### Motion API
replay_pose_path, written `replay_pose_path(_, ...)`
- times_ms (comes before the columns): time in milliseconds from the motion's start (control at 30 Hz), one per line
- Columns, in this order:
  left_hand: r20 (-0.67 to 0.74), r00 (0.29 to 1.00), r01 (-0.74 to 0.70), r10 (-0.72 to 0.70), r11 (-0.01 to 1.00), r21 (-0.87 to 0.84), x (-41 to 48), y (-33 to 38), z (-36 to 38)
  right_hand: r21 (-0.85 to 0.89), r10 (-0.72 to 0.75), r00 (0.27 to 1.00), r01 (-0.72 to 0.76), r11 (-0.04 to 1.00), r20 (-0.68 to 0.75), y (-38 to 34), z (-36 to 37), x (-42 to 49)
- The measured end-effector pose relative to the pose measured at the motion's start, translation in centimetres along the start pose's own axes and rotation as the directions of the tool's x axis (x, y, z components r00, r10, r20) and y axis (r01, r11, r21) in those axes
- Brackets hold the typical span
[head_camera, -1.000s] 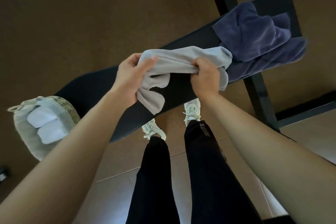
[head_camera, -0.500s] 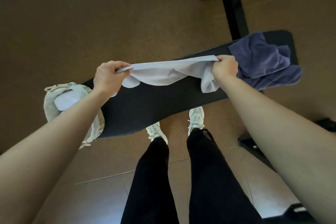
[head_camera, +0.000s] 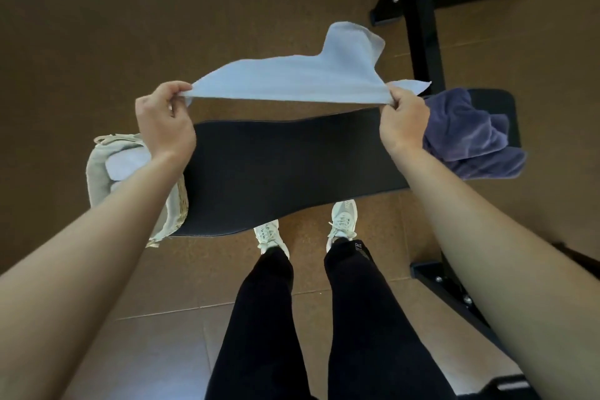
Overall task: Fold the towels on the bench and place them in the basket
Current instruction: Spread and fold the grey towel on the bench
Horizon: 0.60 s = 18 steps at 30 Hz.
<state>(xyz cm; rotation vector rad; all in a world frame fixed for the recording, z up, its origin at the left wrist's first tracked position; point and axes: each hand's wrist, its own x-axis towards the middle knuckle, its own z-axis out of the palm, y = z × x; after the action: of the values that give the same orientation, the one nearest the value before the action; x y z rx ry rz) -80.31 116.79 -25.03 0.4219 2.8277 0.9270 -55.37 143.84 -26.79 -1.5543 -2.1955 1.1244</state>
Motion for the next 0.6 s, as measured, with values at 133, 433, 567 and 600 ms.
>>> replay_pose_path(133,0.114,0.993,-0.027,0.017,0.995,0.091,-4.8,-5.1,2.2,-0.205,-0.049,0.991,0.074,0.976,0.124,5.7,1.9,-2.2)
replay_pose_path(433,0.601,0.664,0.148,-0.446,0.865,0.478,-17.1,-16.0,9.3,-0.583,0.439,0.785,-0.123,0.803,0.438,17.7,6.6,-9.5)
replay_pose_path(567,0.626,0.647,0.108,-0.435,0.865,0.489,-18.2,-16.8,11.4,-0.601,0.365,0.807,-0.016,0.799,0.463,18.2,9.2,-9.9)
replay_pose_path(600,0.612,0.694,0.067,-0.380,0.880,0.470,-17.9,-16.6,12.0,-0.578,0.312,0.823,0.024,0.816,0.474,18.0,10.2,-9.7)
